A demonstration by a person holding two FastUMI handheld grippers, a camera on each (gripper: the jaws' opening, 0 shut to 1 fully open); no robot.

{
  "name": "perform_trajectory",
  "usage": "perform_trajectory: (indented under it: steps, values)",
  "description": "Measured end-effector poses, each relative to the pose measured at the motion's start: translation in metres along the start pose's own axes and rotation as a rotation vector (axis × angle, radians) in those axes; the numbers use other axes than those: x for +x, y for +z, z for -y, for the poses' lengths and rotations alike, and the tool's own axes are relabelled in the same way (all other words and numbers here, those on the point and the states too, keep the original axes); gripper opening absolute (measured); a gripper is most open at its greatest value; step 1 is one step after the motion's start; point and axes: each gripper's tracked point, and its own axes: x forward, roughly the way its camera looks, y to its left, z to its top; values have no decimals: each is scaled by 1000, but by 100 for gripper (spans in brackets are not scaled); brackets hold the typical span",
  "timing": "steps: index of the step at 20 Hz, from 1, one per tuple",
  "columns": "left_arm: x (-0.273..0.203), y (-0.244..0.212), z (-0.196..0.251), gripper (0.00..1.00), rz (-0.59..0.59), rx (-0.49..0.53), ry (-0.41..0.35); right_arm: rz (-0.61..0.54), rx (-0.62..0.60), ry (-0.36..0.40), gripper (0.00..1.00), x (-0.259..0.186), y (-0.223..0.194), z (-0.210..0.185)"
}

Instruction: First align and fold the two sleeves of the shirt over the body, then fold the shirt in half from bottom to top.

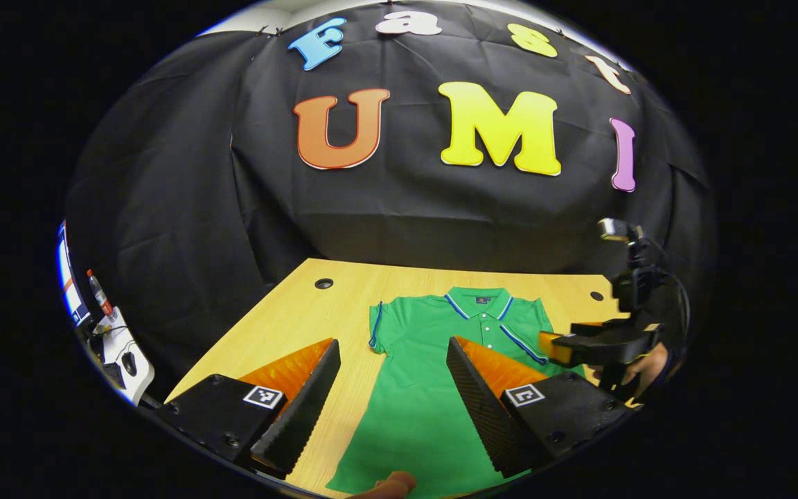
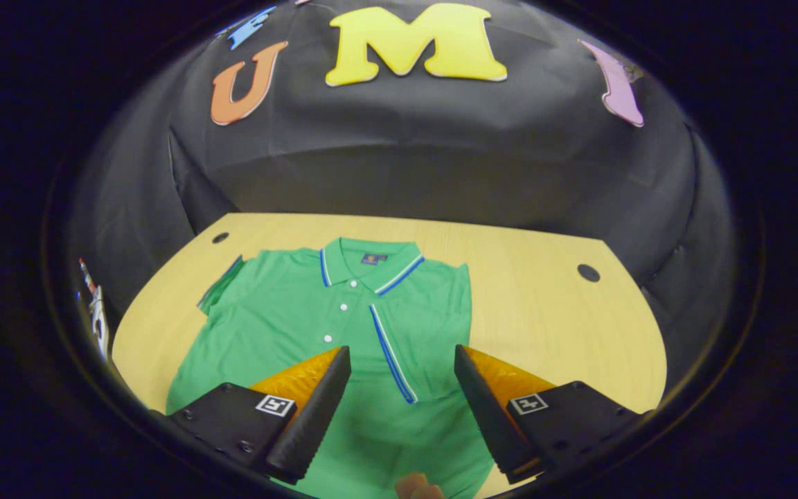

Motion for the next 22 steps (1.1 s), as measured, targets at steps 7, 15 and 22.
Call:
perform_trajectory:
  steps: [7, 15, 22]
  values:
    - [73, 0, -39, 100, -20, 39, 22, 221, -2, -27, 94, -130, 68, -1]
    - [189, -40, -43, 100, -196, -5, -20, 350, -6, -123, 93, -239, 105, -2]
    - [247, -81, -35, 100, -370, -37, -35, 376, -55, -193, 95, -287, 100, -14]
